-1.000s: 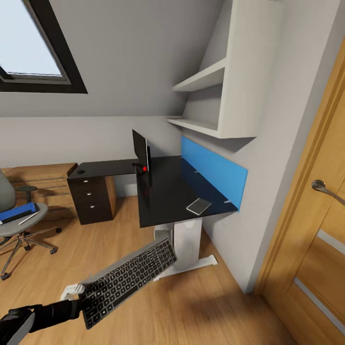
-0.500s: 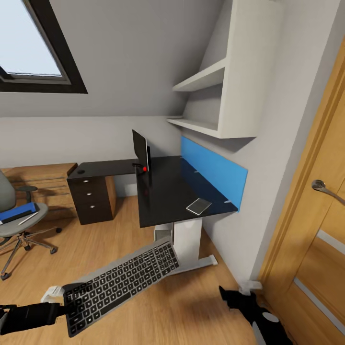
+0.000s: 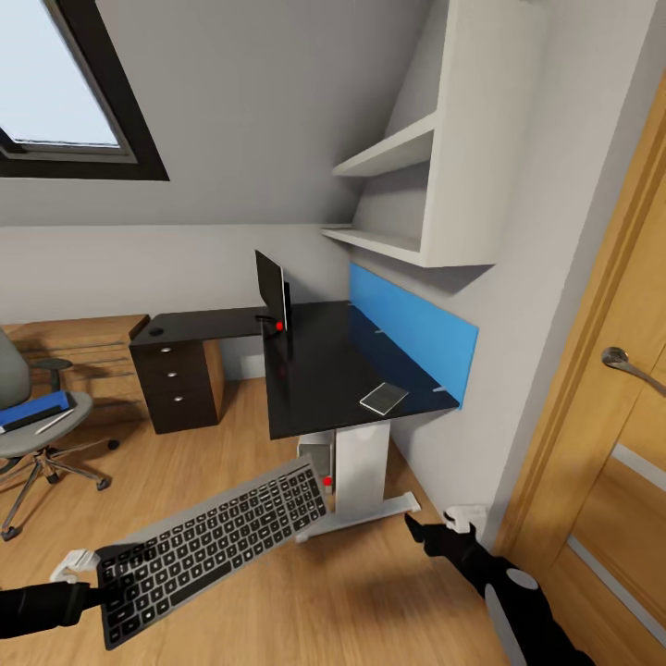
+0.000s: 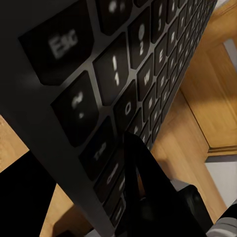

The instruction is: In the bedroom, organize the workspace by keeping the computer under the desk, ensuring the monitor is on the desk, placing the keyboard on the desk next to the monitor, placing the mouse on the desk next to the keyboard, moving the folder from the swivel chair onto the desk next to the mouse, stacking the notebook on top of the folder with the pen on top of the notebook, and positioning the swivel chair next to the desk.

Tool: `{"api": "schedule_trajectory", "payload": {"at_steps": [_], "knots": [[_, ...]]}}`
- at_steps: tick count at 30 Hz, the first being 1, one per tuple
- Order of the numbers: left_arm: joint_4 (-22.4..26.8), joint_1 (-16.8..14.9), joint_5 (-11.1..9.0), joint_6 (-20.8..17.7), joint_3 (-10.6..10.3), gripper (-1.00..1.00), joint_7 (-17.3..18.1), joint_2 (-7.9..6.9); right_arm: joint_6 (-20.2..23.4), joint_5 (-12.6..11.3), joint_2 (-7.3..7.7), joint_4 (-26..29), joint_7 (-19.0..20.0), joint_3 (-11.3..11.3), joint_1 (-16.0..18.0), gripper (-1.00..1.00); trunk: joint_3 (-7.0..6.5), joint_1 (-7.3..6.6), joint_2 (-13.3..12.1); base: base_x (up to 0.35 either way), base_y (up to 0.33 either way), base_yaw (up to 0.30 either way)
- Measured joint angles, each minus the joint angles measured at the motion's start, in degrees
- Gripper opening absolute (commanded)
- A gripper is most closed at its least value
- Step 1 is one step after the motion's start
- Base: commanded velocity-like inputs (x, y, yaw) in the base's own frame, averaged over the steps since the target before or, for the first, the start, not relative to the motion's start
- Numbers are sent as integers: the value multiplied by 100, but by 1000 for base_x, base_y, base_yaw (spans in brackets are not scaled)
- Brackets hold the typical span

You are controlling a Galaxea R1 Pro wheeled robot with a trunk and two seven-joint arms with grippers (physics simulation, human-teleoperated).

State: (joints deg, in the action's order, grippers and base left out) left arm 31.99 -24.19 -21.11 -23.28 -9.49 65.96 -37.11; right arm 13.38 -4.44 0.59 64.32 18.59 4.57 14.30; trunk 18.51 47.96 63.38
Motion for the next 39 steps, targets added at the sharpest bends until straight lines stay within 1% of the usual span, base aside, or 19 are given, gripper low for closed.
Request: {"api": "schedule_trajectory", "payload": {"at_steps": [5,8,12,14,15,17,19,21,23,24,26,29,32,35,38,39], "knots": [[0,-1,-8,4,9,-100,9,-30,-6,-1,3,2,279,5,2,100,0,0,0,0,0,0],[1,-1,-16,6,10,-100,75,-48,-12,0,3,-20,354,7,2,100,0,0,0,0,0,0],[3,0,-13,7,5,-100,372,-76,-15,0,27,-15,435,21,1,100,0,0,0,0,0,0],[3,0,-2,17,-7,-100,560,-82,-5,-7,43,25,560,48,2,100,0,0,0,0,0,0],[3,2,3,20,-13,-100,664,-96,15,-28,59,83,697,95,1,100,0,0,0,0,0,0],[2,1,21,29,-12,-100,737,-118,57,-57,74,161,866,152,1,100,0,0,0,0,0,0],[2,0,30,36,-17,-100,814,-168,246,-88,94,324,1199,245,0,100,0,0,0,0,0,0],[2,0,32,42,-23,-100,840,-189,359,-94,101,386,1359,283,0,100,0,0,0,0,0,0],[14,2,29,56,-32,-100,920,-211,462,-96,110,442,1564,318,-1,100,0,0,0,0,0,0],[21,2,28,72,-36,-100,1014,-219,500,-96,129,462,1665,331,-1,100,0,0,0,0,0,0],[23,1,69,109,-41,-100,1124,-227,534,-99,190,481,1763,343,-1,100,0,0,0,0,0,0],[21,1,116,133,-35,-100,1195,-232,555,-106,274,495,1826,354,-1,100,0,0,0,0,0,0],[20,2,141,143,-35,-100,1229,-234,574,-132,316,508,1856,360,-1,100,0,0,0,0,0,0],[21,1,156,152,-38,-100,1247,-235,596,-193,336,514,1973,357,-1,100,0,0,0,0,0,0],[20,0,163,156,-39,-100,1256,-235,664,-249,353,517,2378,358,-1,100,0,0,0,0,0,0],[20,0,167,157,-40,-100,1258,-235,740,-256,358,518,2580,362,-1,100,0,0,0,0,0,0]]}}
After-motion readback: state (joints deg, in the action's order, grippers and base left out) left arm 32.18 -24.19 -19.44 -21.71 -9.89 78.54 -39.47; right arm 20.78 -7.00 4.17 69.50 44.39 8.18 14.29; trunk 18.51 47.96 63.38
